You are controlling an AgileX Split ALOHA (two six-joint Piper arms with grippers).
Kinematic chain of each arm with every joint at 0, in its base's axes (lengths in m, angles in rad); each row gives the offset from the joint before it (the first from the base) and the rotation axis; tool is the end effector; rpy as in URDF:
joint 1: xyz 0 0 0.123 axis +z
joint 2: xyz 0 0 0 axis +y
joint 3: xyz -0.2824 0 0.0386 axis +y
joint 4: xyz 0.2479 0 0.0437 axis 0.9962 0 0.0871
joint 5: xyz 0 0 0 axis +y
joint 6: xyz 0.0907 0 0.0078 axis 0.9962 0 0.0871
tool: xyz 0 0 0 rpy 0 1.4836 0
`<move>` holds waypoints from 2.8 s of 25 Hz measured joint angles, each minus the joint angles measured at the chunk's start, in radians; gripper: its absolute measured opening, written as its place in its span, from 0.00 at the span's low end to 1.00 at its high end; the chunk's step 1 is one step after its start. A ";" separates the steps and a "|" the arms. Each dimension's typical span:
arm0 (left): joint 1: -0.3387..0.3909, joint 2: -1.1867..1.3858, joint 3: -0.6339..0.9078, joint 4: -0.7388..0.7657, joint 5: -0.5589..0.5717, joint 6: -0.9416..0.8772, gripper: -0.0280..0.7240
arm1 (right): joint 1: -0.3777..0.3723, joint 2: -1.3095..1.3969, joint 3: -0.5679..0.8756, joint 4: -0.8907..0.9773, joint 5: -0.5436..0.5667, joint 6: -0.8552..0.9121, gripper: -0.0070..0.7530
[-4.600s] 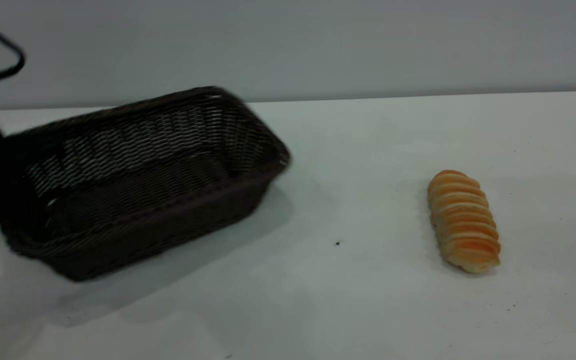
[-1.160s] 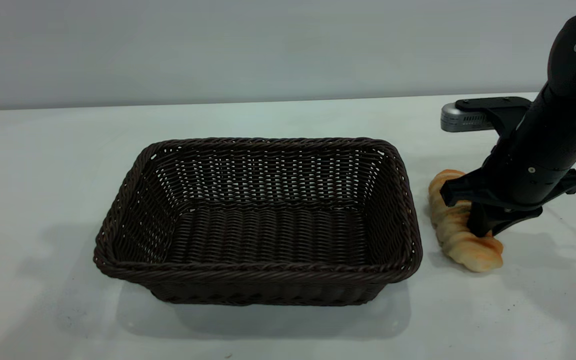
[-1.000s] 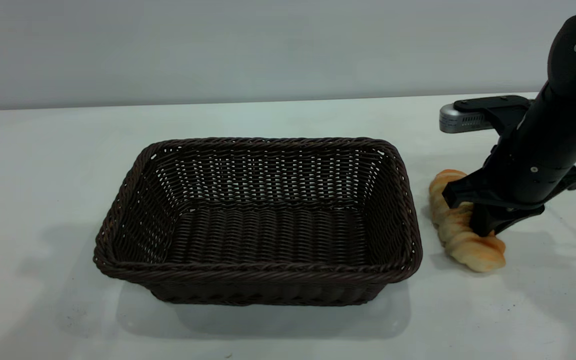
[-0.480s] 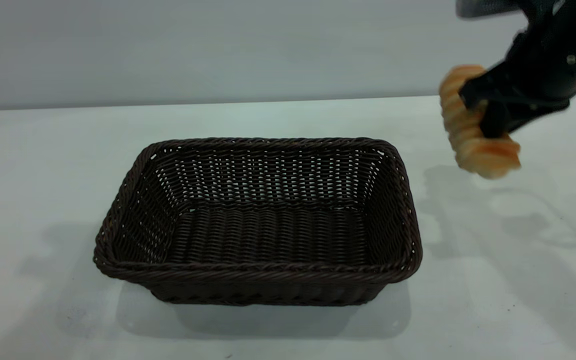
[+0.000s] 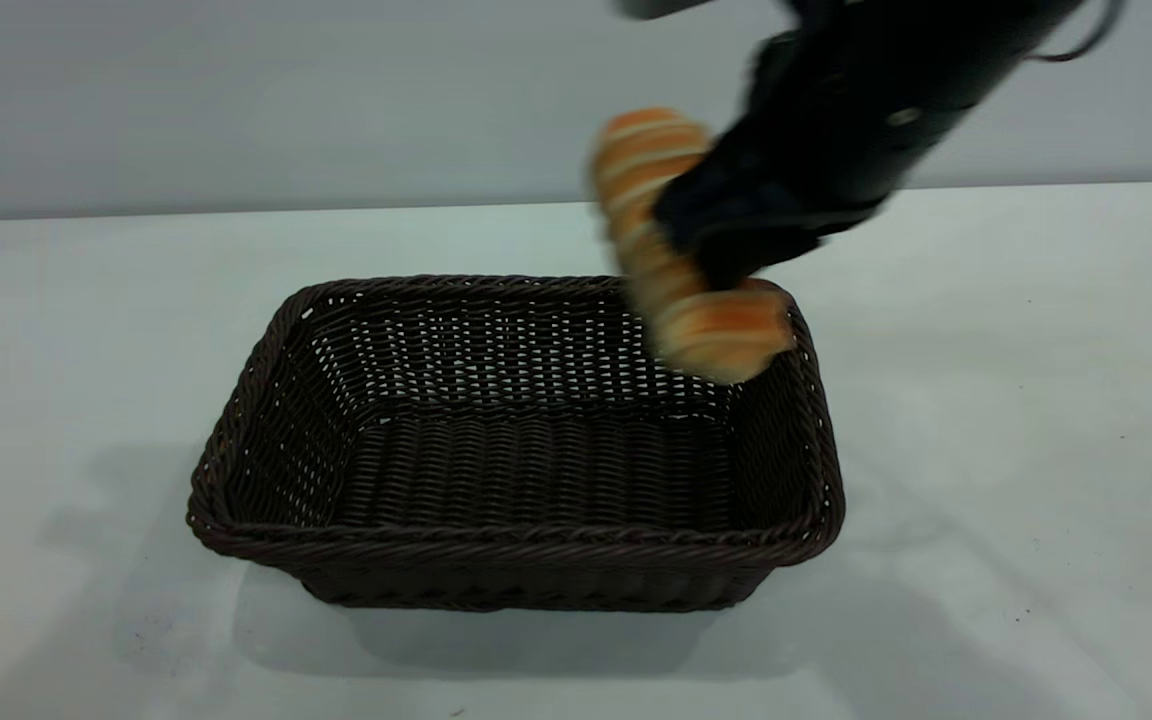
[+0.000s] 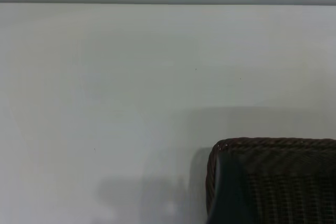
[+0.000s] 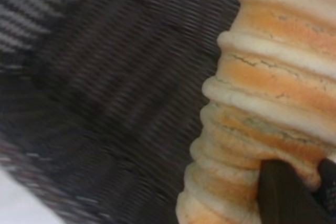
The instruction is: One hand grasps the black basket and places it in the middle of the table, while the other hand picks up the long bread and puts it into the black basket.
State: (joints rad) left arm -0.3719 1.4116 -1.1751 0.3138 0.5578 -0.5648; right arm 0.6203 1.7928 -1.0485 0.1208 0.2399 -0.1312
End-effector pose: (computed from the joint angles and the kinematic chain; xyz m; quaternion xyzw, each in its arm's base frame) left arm 0.2980 -0.1002 0.3354 -0.0010 0.9011 -0.0701 0.4278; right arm 0.2984 0.2164 0.1831 -0.2986 0.8949 0.1118 0.3122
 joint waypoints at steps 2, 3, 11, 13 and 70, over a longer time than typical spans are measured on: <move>0.000 -0.015 0.000 0.000 0.001 0.016 0.77 | 0.030 0.018 0.000 0.001 -0.037 -0.010 0.06; 0.000 -0.029 0.001 0.000 0.002 0.028 0.77 | 0.037 0.031 0.000 0.001 -0.047 -0.012 0.08; 0.000 -0.223 0.001 0.004 0.100 0.098 0.77 | 0.018 0.088 0.000 -0.001 -0.061 -0.014 0.49; 0.000 -0.271 0.001 0.024 0.154 0.102 0.77 | -0.005 0.075 0.000 -0.001 -0.044 -0.015 0.57; 0.000 -1.257 0.681 -0.173 0.585 0.355 0.77 | -0.211 -1.645 0.569 0.004 0.880 -0.038 0.37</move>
State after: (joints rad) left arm -0.3719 0.1542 -0.4937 0.1407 1.1425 -0.2099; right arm 0.4092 0.1480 -0.4796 0.1250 1.1195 -0.1691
